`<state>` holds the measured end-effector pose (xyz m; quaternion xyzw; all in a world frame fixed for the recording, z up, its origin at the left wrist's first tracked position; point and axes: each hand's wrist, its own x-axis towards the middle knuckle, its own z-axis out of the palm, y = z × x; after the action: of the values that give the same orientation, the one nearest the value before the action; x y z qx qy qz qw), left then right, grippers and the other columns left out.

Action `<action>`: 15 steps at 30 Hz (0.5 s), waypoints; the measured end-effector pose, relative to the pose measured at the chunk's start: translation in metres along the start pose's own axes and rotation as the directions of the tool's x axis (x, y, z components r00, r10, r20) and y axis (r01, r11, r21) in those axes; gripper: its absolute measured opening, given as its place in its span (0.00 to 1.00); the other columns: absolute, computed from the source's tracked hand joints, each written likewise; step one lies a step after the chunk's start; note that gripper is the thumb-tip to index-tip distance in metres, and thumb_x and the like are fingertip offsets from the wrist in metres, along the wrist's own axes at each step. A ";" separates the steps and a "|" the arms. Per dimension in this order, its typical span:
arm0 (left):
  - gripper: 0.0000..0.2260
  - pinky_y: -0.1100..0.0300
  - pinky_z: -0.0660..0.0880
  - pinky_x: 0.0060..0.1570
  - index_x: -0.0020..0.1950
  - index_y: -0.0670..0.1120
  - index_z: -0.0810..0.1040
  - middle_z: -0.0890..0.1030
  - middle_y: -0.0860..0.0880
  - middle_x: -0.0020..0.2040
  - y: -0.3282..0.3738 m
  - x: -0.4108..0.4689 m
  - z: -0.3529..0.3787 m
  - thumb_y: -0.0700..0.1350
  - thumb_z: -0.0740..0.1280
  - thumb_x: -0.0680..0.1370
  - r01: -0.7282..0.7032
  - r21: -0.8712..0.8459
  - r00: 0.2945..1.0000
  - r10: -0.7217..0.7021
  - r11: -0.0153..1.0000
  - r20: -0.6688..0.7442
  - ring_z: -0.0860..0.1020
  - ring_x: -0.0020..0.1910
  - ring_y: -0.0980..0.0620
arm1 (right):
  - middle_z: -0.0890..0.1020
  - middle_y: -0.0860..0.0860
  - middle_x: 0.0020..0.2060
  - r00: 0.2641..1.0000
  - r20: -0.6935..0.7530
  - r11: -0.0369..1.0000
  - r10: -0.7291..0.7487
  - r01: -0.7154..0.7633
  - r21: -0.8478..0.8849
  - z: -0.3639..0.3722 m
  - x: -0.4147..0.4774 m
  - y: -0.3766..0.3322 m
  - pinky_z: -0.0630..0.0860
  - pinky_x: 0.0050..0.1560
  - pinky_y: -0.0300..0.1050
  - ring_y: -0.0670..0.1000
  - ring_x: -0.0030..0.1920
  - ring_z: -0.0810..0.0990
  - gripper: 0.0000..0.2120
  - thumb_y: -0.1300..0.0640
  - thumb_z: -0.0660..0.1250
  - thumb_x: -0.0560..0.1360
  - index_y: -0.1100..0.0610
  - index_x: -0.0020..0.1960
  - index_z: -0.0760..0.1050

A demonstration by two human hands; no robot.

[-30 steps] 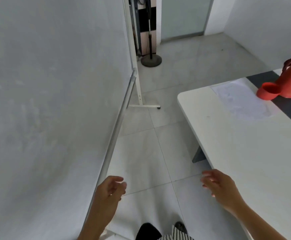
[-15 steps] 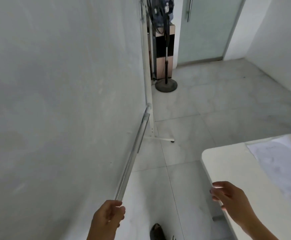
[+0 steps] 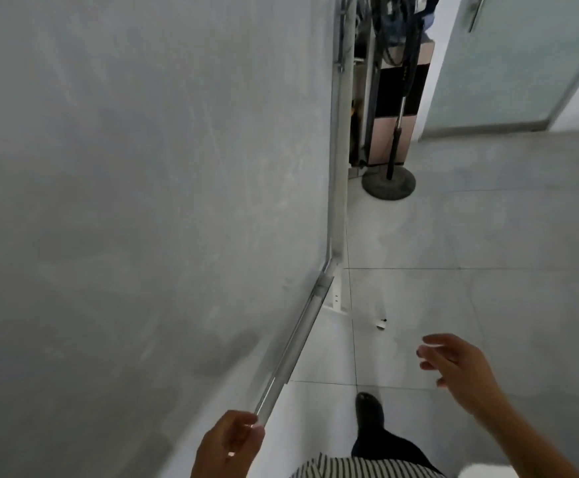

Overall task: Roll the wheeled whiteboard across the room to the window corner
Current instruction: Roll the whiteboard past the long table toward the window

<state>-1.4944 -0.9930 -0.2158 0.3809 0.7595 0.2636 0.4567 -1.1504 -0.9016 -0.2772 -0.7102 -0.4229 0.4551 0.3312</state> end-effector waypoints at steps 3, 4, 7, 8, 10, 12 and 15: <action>0.14 0.47 0.79 0.45 0.37 0.58 0.81 0.84 0.44 0.33 0.045 0.032 0.028 0.59 0.69 0.54 0.043 -0.019 0.999 -0.044 0.999 -0.030 0.82 0.36 0.42 | 0.86 0.53 0.40 0.999 0.051 1.000 -0.008 0.009 -0.030 -0.016 0.068 -0.027 0.77 0.32 0.45 0.50 0.41 0.85 0.07 0.58 0.69 0.74 0.56 0.52 0.78; 0.14 0.46 0.79 0.46 0.37 0.58 0.81 0.84 0.44 0.34 0.060 0.042 0.037 0.60 0.69 0.55 0.050 -0.019 0.998 -0.051 0.999 -0.041 0.82 0.39 0.40 | 0.86 0.53 0.40 0.998 0.065 0.999 -0.011 0.014 -0.037 -0.022 0.089 -0.037 0.77 0.32 0.44 0.50 0.41 0.85 0.07 0.58 0.69 0.74 0.56 0.52 0.78; 0.15 0.45 0.79 0.47 0.41 0.59 0.81 0.85 0.43 0.37 0.101 0.068 0.061 0.61 0.69 0.57 0.032 -0.008 0.999 -0.032 0.999 -0.033 0.83 0.41 0.42 | 0.86 0.52 0.40 0.996 0.084 0.998 -0.020 0.025 -0.063 -0.042 0.144 -0.062 0.76 0.33 0.44 0.50 0.41 0.85 0.07 0.57 0.68 0.74 0.56 0.52 0.78; 0.15 0.45 0.79 0.47 0.41 0.60 0.81 0.85 0.43 0.38 0.116 0.074 0.068 0.61 0.69 0.57 0.025 -0.011 0.999 -0.026 1.000 -0.029 0.83 0.41 0.43 | 0.86 0.52 0.40 0.996 0.086 0.998 -0.028 0.033 -0.062 -0.048 0.161 -0.070 0.76 0.33 0.44 0.51 0.41 0.85 0.07 0.57 0.68 0.74 0.56 0.52 0.78; 0.15 0.46 0.80 0.46 0.41 0.59 0.81 0.85 0.44 0.38 0.140 0.088 0.076 0.62 0.69 0.58 0.004 -0.008 1.000 -0.004 1.000 -0.021 0.83 0.40 0.44 | 0.86 0.53 0.41 0.996 0.086 0.997 -0.039 0.044 -0.056 -0.057 0.189 -0.084 0.76 0.33 0.45 0.51 0.42 0.85 0.08 0.57 0.69 0.74 0.57 0.53 0.78; 0.15 0.46 0.79 0.45 0.41 0.57 0.82 0.85 0.46 0.37 0.156 0.106 0.081 0.61 0.69 0.58 -0.014 -0.007 1.000 0.014 1.000 -0.023 0.84 0.40 0.45 | 0.86 0.53 0.41 0.995 0.088 0.998 -0.040 0.044 -0.047 -0.059 0.207 -0.092 0.76 0.34 0.45 0.52 0.42 0.85 0.08 0.57 0.68 0.74 0.57 0.53 0.78; 0.15 0.47 0.79 0.47 0.42 0.59 0.81 0.85 0.46 0.38 0.177 0.129 0.089 0.62 0.69 0.59 -0.025 0.008 1.000 0.025 1.000 -0.016 0.84 0.41 0.46 | 0.86 0.53 0.41 0.997 0.074 0.999 -0.038 0.039 -0.007 -0.058 0.222 -0.091 0.77 0.34 0.45 0.51 0.42 0.85 0.07 0.58 0.69 0.74 0.56 0.52 0.78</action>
<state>-1.3927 -0.7819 -0.1867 0.3899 0.7594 0.2694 0.4457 -1.0730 -0.6680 -0.2598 -0.6859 -0.4502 0.4730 0.3212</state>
